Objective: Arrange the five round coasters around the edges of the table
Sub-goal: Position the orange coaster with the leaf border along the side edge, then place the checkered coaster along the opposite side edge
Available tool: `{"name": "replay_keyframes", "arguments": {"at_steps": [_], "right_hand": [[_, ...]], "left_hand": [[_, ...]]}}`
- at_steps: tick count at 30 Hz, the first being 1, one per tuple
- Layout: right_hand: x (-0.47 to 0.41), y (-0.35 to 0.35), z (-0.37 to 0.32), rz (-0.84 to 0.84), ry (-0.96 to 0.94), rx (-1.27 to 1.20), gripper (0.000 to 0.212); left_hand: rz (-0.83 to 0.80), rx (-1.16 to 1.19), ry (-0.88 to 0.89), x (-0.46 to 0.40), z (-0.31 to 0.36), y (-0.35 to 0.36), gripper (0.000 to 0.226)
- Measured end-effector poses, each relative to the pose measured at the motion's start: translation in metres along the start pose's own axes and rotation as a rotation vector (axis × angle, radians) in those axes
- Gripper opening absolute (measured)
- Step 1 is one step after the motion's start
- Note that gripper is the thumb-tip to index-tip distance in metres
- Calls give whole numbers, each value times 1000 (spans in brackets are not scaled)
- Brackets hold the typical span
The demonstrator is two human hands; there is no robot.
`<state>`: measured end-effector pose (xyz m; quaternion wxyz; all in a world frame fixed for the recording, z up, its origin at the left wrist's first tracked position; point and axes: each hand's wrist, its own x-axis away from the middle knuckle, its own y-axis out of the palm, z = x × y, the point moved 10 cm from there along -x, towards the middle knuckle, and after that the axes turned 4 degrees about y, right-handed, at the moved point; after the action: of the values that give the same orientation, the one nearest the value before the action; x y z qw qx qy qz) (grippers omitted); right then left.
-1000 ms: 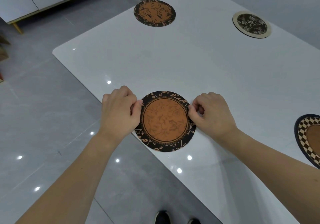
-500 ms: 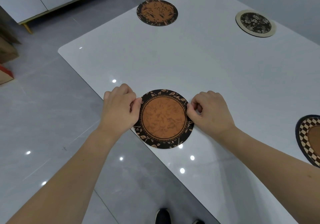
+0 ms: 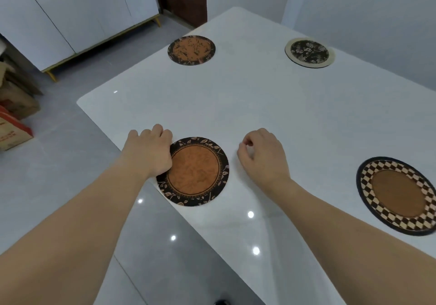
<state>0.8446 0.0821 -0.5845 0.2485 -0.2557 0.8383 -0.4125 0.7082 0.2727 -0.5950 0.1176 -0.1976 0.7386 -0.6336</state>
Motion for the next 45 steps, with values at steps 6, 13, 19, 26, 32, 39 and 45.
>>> {"name": "replay_keyframes", "arguments": {"at_steps": [6,13,19,26,32,39,45], "right_hand": [[23,-97,91,111,67,147,30],[73,-190,216,211,280,277,30],[110,-229,299,129,350,385,39],[124,-219,321,32,307,380,33],[123,-216,322,-15,270,344,27],[123,-214,327,-50,291,284,28],[122,-213,329,-56,309,295,41]], "left_hand": [[207,-1,59,-28,97,-72,18],[371,147,201,-69,264,-90,25],[313,430,144,-66,393,-85,30],[310,417,40,-45,434,-67,28],[268,467,25,-47,435,-66,28],[281,562,27,-47,433,-67,23],[272,613,-31,-49,428,-65,28]]}}
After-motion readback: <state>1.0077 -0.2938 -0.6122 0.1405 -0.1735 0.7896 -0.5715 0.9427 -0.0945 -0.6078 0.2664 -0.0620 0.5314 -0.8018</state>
